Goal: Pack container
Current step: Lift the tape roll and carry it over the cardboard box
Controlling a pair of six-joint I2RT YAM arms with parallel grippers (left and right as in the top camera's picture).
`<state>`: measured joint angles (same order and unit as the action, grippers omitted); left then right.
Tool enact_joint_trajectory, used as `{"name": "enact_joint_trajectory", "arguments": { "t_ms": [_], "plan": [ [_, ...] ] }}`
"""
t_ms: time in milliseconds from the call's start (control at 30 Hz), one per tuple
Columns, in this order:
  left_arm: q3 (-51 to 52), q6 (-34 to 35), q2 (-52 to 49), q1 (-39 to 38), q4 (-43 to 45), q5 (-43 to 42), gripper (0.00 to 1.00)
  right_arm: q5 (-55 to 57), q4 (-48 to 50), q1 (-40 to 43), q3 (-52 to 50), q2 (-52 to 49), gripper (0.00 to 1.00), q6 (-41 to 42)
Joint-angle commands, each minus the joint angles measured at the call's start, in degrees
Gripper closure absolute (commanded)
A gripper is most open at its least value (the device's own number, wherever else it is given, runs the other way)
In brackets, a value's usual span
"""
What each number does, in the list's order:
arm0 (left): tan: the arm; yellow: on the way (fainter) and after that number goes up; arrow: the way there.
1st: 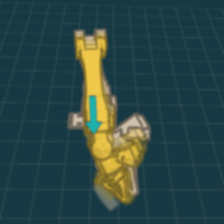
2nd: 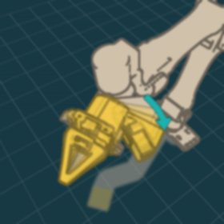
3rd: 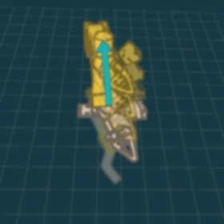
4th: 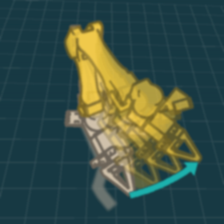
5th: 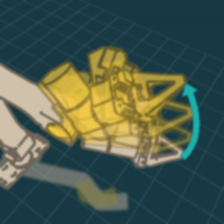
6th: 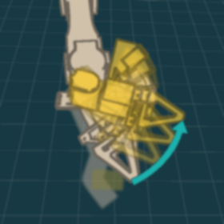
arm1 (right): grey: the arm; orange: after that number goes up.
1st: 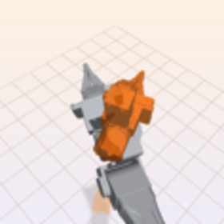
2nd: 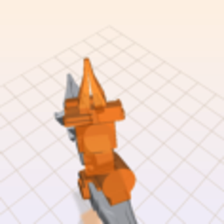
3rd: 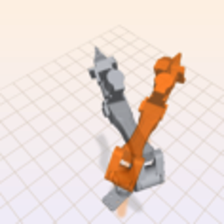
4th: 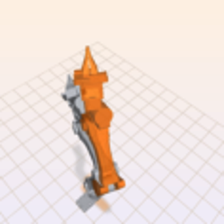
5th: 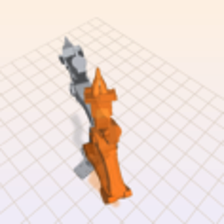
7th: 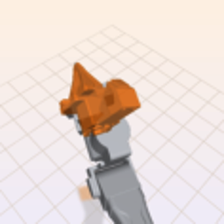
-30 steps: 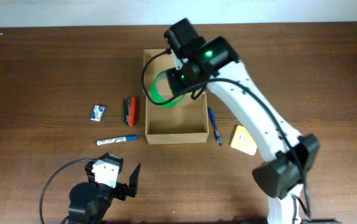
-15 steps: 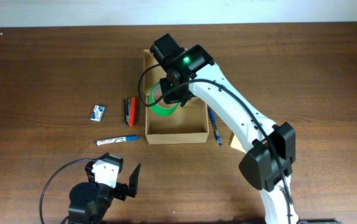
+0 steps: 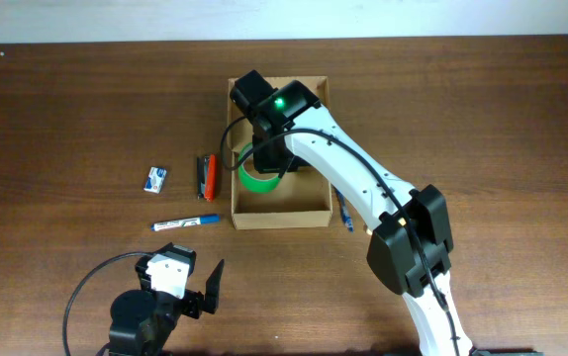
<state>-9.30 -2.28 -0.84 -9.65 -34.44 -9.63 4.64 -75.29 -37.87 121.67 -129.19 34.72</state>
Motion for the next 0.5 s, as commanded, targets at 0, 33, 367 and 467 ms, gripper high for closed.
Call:
{"name": "enact_joint_trajectory", "arguments": {
  "t_ms": [0, 33, 367, 467],
  "plan": [
    [0.31, 0.59, 0.55, -0.15, 0.17, -0.61, 0.0, 1.62, 0.92, -0.44, -1.88, 0.2, 0.96, 2.25],
    [0.31, 0.59, 0.55, -0.15, 0.17, -0.61, 0.0, 1.55, 1.44, -0.44, -2.56, 0.22, 0.96, 2.25],
    [0.31, 0.59, 0.55, -0.15, 0.17, -0.61, 0.0, 1.22, 3.74, -0.79, -5.77, 0.2, 0.96, 2.21],
    [0.31, 0.59, 0.55, -0.15, 0.17, -0.61, 0.0, 1.16, 3.69, -1.27, -5.77, 0.2, 0.96, 2.21]
  ]
}}
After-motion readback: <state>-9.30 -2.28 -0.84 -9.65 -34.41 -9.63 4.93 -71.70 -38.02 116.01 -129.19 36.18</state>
